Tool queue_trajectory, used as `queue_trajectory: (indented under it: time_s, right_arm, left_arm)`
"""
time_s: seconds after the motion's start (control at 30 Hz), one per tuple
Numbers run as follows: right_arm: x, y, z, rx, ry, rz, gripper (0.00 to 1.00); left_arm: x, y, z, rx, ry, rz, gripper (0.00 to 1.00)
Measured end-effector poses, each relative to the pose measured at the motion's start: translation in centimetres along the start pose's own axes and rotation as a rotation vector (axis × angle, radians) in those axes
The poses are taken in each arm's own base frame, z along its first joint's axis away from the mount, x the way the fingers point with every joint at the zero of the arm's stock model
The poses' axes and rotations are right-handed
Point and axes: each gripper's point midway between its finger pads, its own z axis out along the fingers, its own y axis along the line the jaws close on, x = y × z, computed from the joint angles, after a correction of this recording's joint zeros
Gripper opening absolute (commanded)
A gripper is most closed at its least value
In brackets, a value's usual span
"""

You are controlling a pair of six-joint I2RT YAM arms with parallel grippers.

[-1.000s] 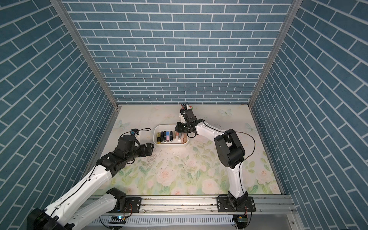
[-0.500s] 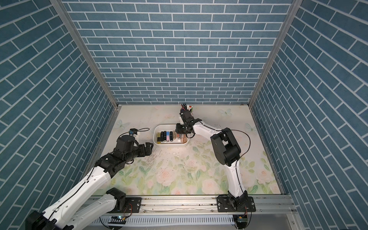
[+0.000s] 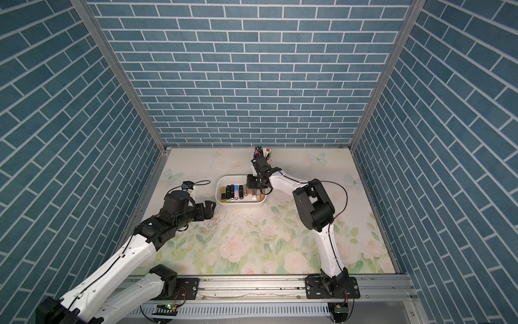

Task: Put the lipstick into the storage box
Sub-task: Place the lipstick in the storage box.

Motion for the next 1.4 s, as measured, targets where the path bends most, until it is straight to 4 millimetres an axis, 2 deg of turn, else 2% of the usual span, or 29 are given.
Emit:
queue_trajectory:
  time_s: [0.13,0.53,1.0,1.23,1.4]
  right_arm:
    - [0.3,-0.3,0.5,0.007,0.01,0.002,0.16]
    - [0.3,-0.4,0.6,0.011,0.01,0.002,0.31]
    - [0.3,-0.1,0.4,0.007,0.009,0.0,0.41]
    - [-0.3,0.4,-0.8,0.001,-0.004,-0.003,0.43]
    - [-1.8,2.2,-3.6,-0.04,-0.05,-0.017,0.45]
  left_arm:
    - [0.0,0.0,0.0,0.0,0.0,0.0,0.97]
    - [0.0,0.0,0.0,0.0,0.0,0.0,0.97]
    - [-0.1,0.0,-0.1,0.001,-0.003,0.0,0.97]
    - [-0.1,0.0,-0.1,0.003,-0.006,0.0,0.97]
    - [-0.1,0.0,-0.1,0.003,-0.007,-0.001,0.97]
